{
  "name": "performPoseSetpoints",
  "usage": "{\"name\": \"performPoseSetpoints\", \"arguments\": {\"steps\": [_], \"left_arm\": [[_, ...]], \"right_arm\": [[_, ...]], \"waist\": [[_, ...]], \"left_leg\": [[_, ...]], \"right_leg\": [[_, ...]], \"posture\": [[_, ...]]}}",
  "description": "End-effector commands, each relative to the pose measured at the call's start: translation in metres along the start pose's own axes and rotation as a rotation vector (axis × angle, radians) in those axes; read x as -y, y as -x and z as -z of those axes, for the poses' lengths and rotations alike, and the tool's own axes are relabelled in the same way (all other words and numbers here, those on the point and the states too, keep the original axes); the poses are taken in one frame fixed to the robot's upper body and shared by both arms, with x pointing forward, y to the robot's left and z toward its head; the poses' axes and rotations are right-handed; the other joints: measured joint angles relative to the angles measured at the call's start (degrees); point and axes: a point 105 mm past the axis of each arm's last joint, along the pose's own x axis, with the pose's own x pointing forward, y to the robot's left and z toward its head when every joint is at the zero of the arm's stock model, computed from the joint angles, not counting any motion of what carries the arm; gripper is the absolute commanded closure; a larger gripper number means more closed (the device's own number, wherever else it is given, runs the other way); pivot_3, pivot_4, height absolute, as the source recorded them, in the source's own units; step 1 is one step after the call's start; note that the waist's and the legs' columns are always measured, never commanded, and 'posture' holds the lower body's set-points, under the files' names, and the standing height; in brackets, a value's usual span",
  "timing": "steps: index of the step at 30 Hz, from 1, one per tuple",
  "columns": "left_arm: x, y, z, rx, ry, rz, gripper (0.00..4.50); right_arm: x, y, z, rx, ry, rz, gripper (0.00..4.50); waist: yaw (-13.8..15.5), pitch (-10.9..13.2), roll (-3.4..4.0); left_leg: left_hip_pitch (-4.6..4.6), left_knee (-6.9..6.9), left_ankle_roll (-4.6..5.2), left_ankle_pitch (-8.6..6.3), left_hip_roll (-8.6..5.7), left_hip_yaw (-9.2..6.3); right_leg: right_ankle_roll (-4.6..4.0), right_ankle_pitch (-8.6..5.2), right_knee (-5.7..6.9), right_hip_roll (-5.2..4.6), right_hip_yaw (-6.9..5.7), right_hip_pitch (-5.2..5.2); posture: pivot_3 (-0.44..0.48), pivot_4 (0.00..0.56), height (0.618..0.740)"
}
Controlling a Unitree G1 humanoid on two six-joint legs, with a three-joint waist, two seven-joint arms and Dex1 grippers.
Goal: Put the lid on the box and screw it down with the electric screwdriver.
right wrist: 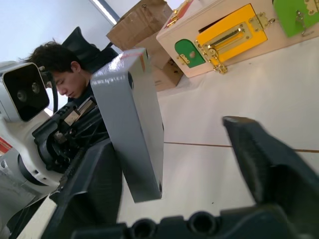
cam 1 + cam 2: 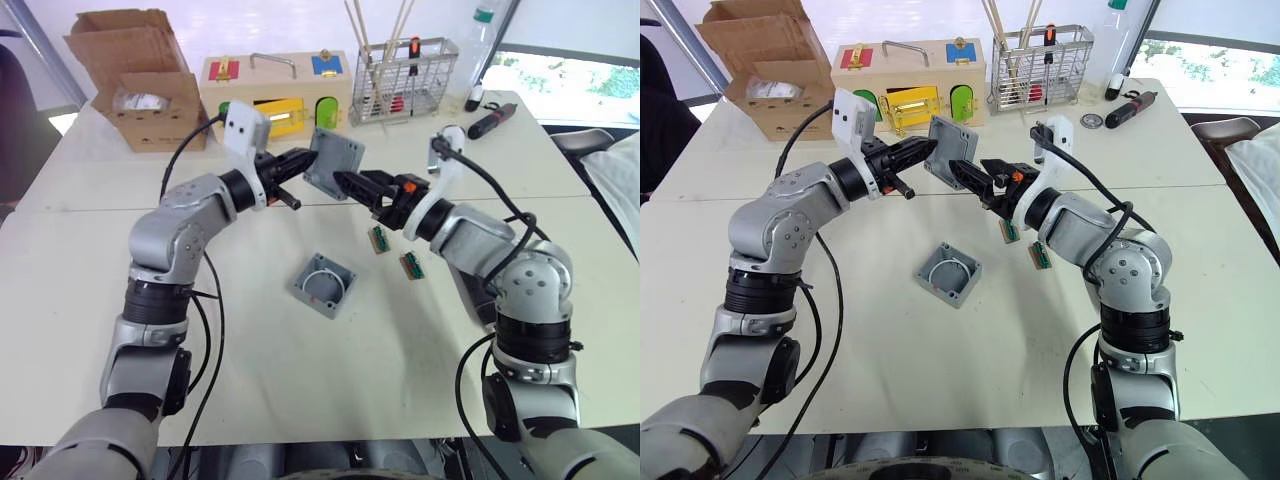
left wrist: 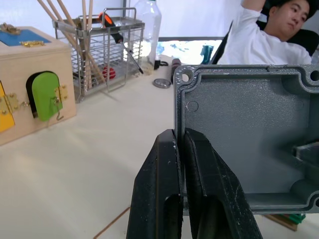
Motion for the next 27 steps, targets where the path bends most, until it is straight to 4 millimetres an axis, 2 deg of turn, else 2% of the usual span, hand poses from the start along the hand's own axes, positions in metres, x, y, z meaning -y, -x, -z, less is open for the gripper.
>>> {"name": "performPoseSetpoints", "arguments": {"steps": [1, 6, 9, 12, 17, 19, 20, 22, 23, 25, 27], "left_arm": [[0.000, 0.005, -0.015, 0.044, -0.041, -0.006, 4.50], [-0.001, 0.005, -0.013, 0.033, -0.048, -0.007, 4.50], [-0.002, 0.006, -0.012, 0.030, -0.047, -0.003, 4.50], [-0.004, 0.009, -0.013, 0.030, -0.028, 0.011, 3.54], [-0.009, 0.016, -0.021, 0.047, -0.003, 0.043, 1.16], [-0.013, 0.025, -0.027, 0.047, 0.052, 0.072, 0.15], [-0.014, 0.028, -0.029, 0.042, 0.072, 0.084, 0.06], [-0.021, 0.044, -0.030, 0.000, 0.106, 0.114, 0.06], [-0.024, 0.053, -0.029, -0.036, 0.129, 0.136, 0.06], [-0.029, 0.068, -0.023, -0.115, 0.140, 0.170, 0.06], [-0.026, 0.078, -0.015, -0.197, 0.132, 0.225, 0.06]], "right_arm": [[-0.005, 0.004, -0.015, 0.066, 0.028, -0.007, 2.43], [-0.010, 0.005, -0.016, 0.071, 0.038, -0.032, 4.32], [-0.012, 0.006, -0.015, 0.075, 0.036, -0.043, 4.31], [-0.012, 0.006, -0.015, 0.077, 0.043, -0.040, 4.31], [-0.009, 0.009, -0.018, 0.108, 0.102, -0.014, 4.31], [-0.006, 0.012, -0.022, 0.135, 0.154, 0.013, 4.31], [-0.005, 0.013, -0.023, 0.144, 0.170, 0.022, 4.31], [-0.003, 0.023, -0.030, 0.185, 0.319, 0.057, 4.31], [-0.004, 0.029, -0.029, 0.188, 0.469, 0.064, 4.31], [-0.006, 0.039, -0.011, 0.127, 0.850, 0.034, 4.31], [-0.007, 0.047, 0.009, 0.080, 1.089, -0.021, 4.31]], "waist": [[0.03, 0.00, 0.00], [0.00, 0.00, 0.00], [-0.01, 0.00, 0.00], [-0.02, 0.00, 0.00], [-0.02, 0.00, 0.00], [-0.06, 0.00, 0.00], [-0.07, 0.00, 0.00], [-0.07, 0.00, 0.00], [-0.09, 0.00, 0.00], [0.01, 0.01, 0.02], [-0.10, 0.01, 0.01]], "left_leg": [[0.00, 0.00, 0.00, 0.00, 0.00, 0.00], [0.00, 0.00, 0.00, 0.00, 0.00, -0.01], [0.00, 0.01, -0.01, 0.00, 0.00, 0.00], [0.00, 0.00, -0.01, 0.00, 0.00, -0.01], [0.00, 0.00, -0.01, 0.01, 0.00, -0.01], [0.00, 0.00, -0.01, 0.01, -0.01, 0.00], [0.00, 0.00, -0.01, 0.00, 0.00, -0.01], [0.00, -0.01, -0.01, 0.00, 0.00, -0.01], [0.00, -0.01, -0.01, 0.00, -0.01, -0.01], [-0.01, -0.03, 0.00, 0.00, -0.04, 0.00], [0.04, -0.07, 0.02, -0.01, -0.14, -0.03]], "right_leg": [[0.00, 0.00, 0.00, -0.01, 0.00, 0.00], [0.00, 0.00, 0.00, 0.00, 0.00, 0.00], [0.00, 0.00, 0.00, 0.00, 0.00, 0.00], [0.00, 0.00, 0.01, 0.00, 0.00, 0.00], [0.00, 0.00, 0.00, 0.00, 0.00, 0.00], [0.00, 0.00, 0.00, 0.00, 0.00, 0.00], [0.00, 0.00, 0.00, 0.01, 0.00, -0.02], [0.00, 0.00, 0.00, 0.02, 0.00, -0.04], [0.00, 0.00, 0.00, 0.03, 0.00, -0.05], [0.00, 0.00, 0.00, 0.04, 0.00, -0.06], [0.03, -0.02, -0.06, 0.12, -0.09, -0.08]], "posture": [[0.000, 0.150, 0.740], [0.000, 0.150, 0.740], [0.000, 0.150, 0.740], [0.000, 0.150, 0.740], [0.000, 0.150, 0.740], [0.000, 0.150, 0.740], [0.000, 0.150, 0.740], [0.000, 0.150, 0.740], [0.000, 0.150, 0.740], [0.000, 0.150, 0.740], [0.000, 0.150, 0.740]]}}
